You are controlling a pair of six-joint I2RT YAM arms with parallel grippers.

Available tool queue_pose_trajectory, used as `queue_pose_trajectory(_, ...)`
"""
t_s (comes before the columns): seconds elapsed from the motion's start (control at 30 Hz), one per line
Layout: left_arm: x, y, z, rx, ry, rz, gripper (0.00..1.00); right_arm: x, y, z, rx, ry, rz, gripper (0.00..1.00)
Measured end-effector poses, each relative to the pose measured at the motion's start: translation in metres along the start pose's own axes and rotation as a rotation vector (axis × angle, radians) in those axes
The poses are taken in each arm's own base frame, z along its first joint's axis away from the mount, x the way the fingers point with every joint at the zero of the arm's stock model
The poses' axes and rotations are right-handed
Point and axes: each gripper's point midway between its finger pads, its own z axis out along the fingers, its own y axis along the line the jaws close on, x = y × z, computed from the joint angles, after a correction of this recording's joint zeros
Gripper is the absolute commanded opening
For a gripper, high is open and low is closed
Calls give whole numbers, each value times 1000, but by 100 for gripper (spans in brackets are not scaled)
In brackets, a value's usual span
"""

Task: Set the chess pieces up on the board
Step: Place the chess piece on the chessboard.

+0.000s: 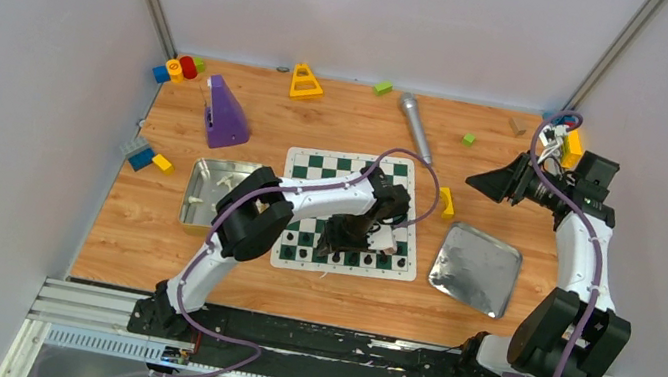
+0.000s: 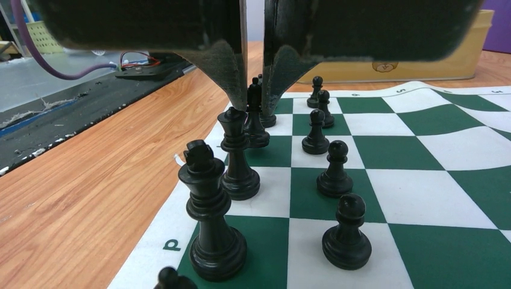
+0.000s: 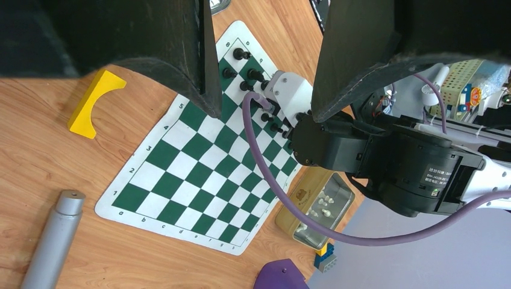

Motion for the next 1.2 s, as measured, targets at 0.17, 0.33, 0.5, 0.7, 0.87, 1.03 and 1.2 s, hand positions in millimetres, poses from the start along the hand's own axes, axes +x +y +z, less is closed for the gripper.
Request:
queue_pose_trajectory(0.17, 0, 1, 1, -3, 5, 0, 6, 0, 0, -1, -2, -2, 0, 57)
queue_pose_trajectory(0.33, 1, 3, 2, -16, 13, 0, 6, -1, 0, -2, -3, -4, 1, 57)
queue_pose_trajectory(0.5, 2, 5, 2, -25, 18, 0, 8, 1, 0, -1, -6, -3, 5, 57)
queue_pose_trajectory(0.7, 2, 5, 4, -23, 23, 0, 10, 2, 1, -1, -10, -3, 8, 57)
queue_pose_trajectory(0.87, 1, 3, 5, -21, 27, 4, 11, 2, 0, -1, -10, -2, 11, 57)
queue_pose_trajectory(1.03, 2, 2, 6, -21, 32, 8, 15, 2, 0, -2, -9, -3, 11, 57)
queue_pose_trajectory(1.2, 2, 1, 6, -19, 37, 8, 23, 2, 0, -2, -9, -3, 11, 57)
